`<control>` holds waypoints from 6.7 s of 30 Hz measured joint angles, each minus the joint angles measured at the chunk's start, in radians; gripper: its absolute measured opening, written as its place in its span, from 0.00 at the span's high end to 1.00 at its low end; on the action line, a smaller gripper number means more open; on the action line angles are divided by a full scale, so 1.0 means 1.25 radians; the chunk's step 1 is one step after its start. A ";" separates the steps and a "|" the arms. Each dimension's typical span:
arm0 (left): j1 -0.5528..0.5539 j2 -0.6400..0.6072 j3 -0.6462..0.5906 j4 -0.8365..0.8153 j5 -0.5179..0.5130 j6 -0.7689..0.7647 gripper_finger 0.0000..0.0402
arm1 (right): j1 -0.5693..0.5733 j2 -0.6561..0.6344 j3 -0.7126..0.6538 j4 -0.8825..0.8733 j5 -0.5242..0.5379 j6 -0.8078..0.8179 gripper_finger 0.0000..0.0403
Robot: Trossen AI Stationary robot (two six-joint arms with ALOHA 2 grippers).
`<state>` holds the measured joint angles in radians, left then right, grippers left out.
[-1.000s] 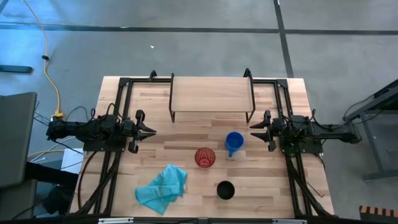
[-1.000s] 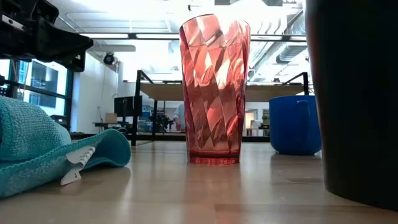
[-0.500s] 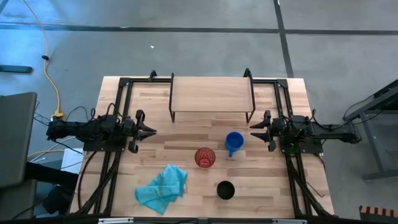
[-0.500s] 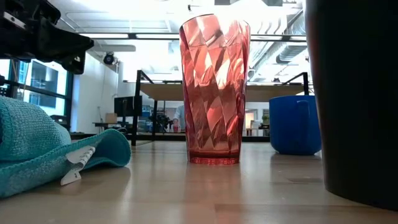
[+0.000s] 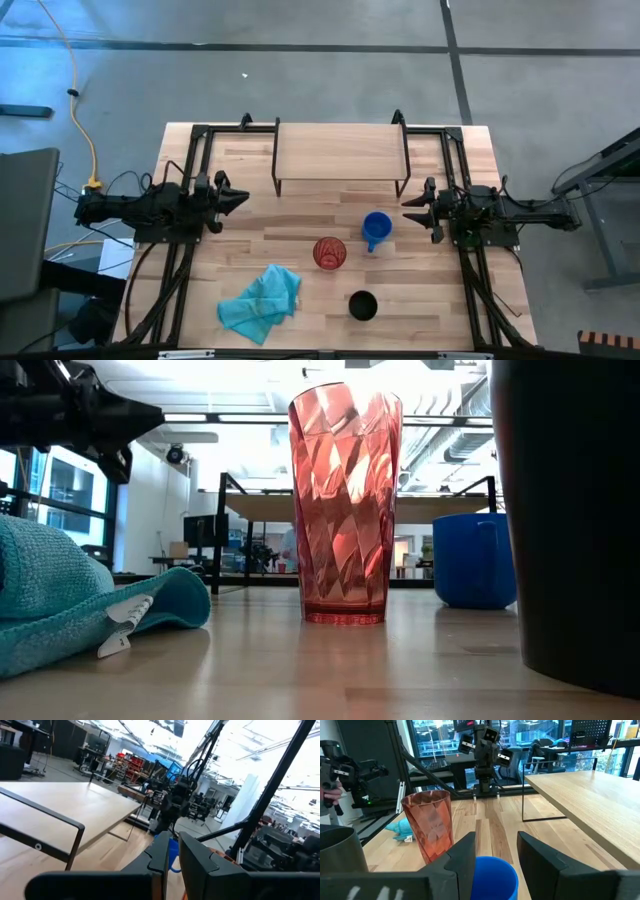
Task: Stack small to large cups/mugs on shelf
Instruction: Put the red cup on the shelf
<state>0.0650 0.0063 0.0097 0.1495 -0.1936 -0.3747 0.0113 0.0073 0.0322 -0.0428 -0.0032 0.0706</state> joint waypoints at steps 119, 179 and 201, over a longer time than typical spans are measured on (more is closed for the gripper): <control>0.000 0.009 0.000 -0.111 0.167 -0.308 0.92 | 0.065 1.296 1.148 -0.609 -0.097 0.298 0.66; 0.000 0.009 0.000 -0.104 0.206 -0.293 0.92 | 0.143 1.386 1.140 -0.549 0.064 0.446 0.66; 0.000 0.009 0.000 -0.104 0.206 -0.293 0.92 | 0.143 1.421 1.140 -0.533 0.063 0.449 0.79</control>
<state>0.0650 0.0174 0.0097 0.0201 0.0635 -0.7409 0.1902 1.7836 1.4574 -0.7090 0.0753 0.6315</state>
